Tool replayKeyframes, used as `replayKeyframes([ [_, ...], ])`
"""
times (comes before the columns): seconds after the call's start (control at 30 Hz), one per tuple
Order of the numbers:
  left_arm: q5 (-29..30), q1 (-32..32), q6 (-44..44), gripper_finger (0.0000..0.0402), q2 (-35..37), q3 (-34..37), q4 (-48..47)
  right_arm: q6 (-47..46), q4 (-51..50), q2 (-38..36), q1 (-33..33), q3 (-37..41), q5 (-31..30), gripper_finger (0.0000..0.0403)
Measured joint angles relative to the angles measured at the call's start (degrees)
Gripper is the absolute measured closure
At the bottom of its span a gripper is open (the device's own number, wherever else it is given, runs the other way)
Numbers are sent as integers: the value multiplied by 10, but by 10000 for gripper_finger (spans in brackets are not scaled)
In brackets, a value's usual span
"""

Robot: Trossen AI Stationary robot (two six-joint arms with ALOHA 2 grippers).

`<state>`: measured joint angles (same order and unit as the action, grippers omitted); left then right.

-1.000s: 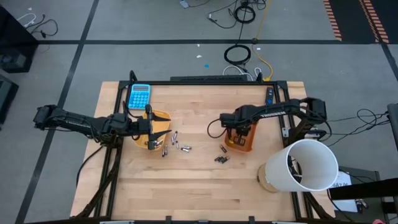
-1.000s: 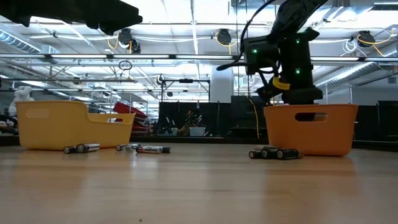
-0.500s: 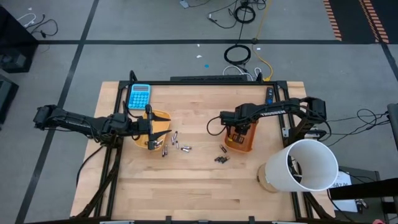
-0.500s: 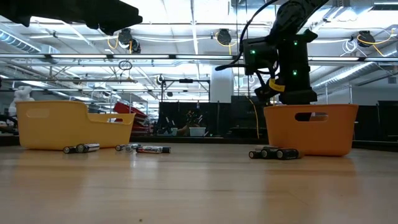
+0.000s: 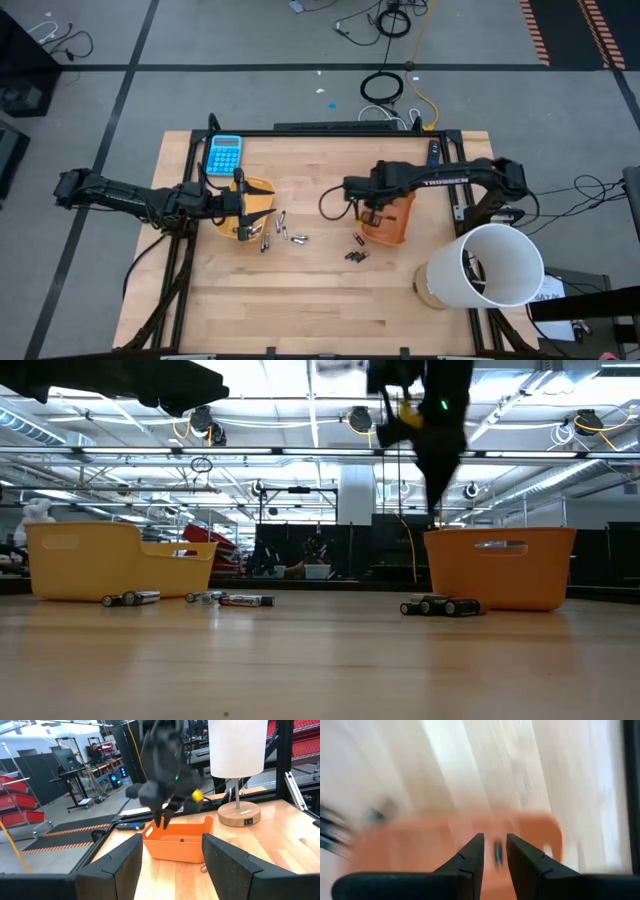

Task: Sort batteries
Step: Put the black battery into the orange bin

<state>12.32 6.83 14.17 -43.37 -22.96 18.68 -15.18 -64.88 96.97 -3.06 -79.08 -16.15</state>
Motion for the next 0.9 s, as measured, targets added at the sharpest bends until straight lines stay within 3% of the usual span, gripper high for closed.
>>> replayKeyframes([
  [0.1, 0, 0, 1, 187, 0, 0, 0, 5, 46, 11, 40, -32, 3, 328],
  [0.33, 0, 0, -3, 187, 0, 0, 0, 33, 75, 93, 111, -85, 84, 316],
  [0.7, 0, 0, -3, 187, 0, 0, -4, 98, 37, 170, 215, -89, 103, 213],
  [0.9, 0, 0, -18, 187, 0, 0, 2, 101, 22, 176, 238, -61, 101, 225],
])
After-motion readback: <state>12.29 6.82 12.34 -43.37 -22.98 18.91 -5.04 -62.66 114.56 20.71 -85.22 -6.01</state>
